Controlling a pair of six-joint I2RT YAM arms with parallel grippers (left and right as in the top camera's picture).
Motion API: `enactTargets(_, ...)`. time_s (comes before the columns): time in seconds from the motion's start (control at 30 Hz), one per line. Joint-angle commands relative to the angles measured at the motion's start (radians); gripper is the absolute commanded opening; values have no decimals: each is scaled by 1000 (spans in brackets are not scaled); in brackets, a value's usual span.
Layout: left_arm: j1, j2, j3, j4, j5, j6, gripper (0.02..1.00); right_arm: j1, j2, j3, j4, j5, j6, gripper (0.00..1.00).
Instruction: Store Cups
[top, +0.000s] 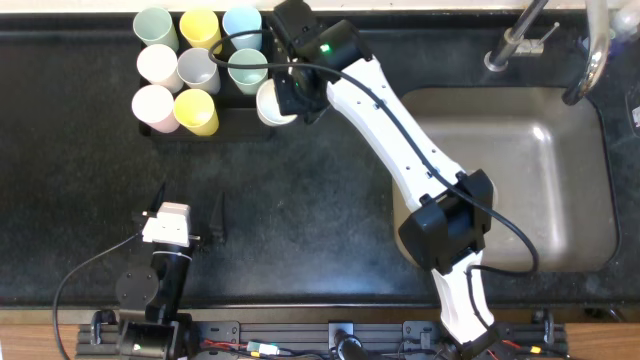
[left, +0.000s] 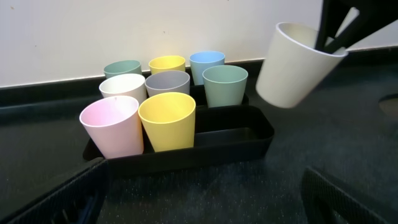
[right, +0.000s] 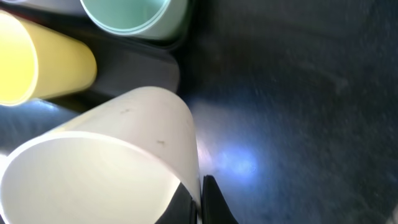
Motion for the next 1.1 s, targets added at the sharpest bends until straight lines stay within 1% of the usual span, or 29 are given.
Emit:
enactTargets(0.03, 9, -7, -1, -3, 13, 19, 1000, 24, 14, 49, 55, 14, 84, 42)
enactTargets(0.23, 9, -7, -1, -3, 13, 19, 1000, 32, 38, 48, 122, 10, 96, 42)
enactTargets(1.1, 9, -7, -1, -3, 13, 19, 1000, 95, 136, 48, 147, 7, 97, 42)
